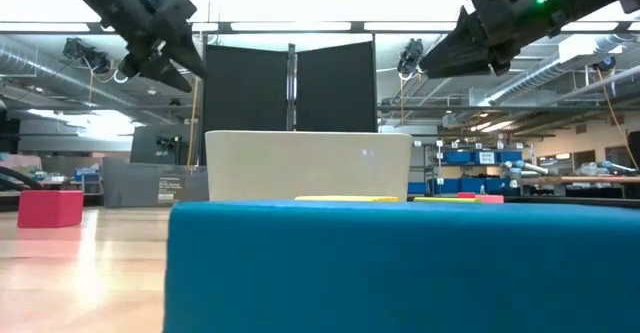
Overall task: Sort blocks by size
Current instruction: Put the green rectangular block into the gray bin
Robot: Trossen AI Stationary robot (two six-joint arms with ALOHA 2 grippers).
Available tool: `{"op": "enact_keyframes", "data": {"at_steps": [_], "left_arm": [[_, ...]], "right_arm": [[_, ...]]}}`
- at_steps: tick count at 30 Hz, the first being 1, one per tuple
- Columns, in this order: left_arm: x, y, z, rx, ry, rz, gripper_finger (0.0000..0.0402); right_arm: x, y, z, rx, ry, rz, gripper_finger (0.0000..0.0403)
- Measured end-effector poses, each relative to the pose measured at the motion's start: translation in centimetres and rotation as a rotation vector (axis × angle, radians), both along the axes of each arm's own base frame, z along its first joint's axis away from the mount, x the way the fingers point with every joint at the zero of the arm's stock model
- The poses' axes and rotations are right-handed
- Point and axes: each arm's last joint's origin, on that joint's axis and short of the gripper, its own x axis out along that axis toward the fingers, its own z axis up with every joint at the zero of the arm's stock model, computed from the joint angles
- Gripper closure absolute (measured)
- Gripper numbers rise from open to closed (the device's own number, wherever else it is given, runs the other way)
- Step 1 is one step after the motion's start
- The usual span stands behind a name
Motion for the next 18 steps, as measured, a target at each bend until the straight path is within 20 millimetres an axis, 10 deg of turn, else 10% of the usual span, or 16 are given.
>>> {"op": "enact_keyframes", "data": {"at_steps": [18], "left_arm": [[0.27,0.05,-1.22,-0.009,-0.013,-0.003,0.0095]], "right_arm": [[0.01,-0.09,0.0,0.016,-0.01,-0.011,0.0188]]}}
